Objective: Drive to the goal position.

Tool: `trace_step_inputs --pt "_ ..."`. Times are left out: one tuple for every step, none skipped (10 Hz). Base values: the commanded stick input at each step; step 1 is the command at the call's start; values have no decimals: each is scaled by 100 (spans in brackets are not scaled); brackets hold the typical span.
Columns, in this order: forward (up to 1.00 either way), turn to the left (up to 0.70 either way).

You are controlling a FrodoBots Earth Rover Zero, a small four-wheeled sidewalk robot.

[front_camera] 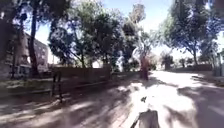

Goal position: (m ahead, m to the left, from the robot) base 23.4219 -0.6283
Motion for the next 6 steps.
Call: trace_step_inputs --pt "0 -100" --pt "0 -100" --pt "0 -100" --pt "13 -92" --pt "100 -40" --pt "100 -40"
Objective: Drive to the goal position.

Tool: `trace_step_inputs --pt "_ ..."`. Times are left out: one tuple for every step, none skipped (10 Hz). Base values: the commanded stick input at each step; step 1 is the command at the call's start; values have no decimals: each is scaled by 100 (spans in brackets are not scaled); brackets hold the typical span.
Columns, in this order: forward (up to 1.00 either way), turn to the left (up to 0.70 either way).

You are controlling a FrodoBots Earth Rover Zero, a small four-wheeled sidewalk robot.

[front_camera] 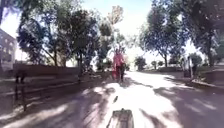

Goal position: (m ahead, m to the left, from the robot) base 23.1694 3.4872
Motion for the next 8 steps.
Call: trace_step_inputs --pt "100 -40" --pt "100 -40" --pt "100 -40" --pt "100 -40" --pt "100 -40" --pt "100 -13" --pt "100 0" --pt "100 0"
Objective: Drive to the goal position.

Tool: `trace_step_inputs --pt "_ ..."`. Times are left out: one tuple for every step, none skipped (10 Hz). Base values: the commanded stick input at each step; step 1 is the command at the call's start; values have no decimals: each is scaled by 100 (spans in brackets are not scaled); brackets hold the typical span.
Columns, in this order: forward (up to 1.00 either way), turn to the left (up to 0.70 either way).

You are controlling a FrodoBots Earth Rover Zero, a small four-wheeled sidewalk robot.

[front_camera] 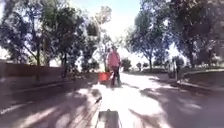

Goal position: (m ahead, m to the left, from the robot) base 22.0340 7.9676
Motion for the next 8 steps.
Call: trace_step_inputs --pt "3 0" --pt "0 0" --pt "0 0" --pt "0 0" --pt "0 0" --pt "-34 0" --pt "-100 0" --pt "-67 0"
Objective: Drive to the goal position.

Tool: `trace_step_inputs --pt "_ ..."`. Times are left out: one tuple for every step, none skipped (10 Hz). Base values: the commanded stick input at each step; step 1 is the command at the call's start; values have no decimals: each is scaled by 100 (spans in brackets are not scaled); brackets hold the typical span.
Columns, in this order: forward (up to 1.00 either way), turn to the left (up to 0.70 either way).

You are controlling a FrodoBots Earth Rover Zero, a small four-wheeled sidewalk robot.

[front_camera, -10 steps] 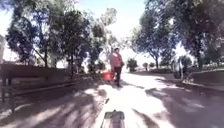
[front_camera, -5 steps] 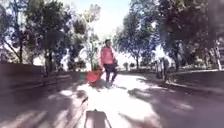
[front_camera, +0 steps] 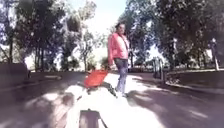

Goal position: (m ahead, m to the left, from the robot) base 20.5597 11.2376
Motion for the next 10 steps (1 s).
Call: trace_step_inputs --pt "3 0" --pt "0 0" --pt "0 0" --pt "0 0" --pt "0 0" --pt "0 0" --pt "0 0" --pt "0 0" --pt "0 0" --pt "0 0"
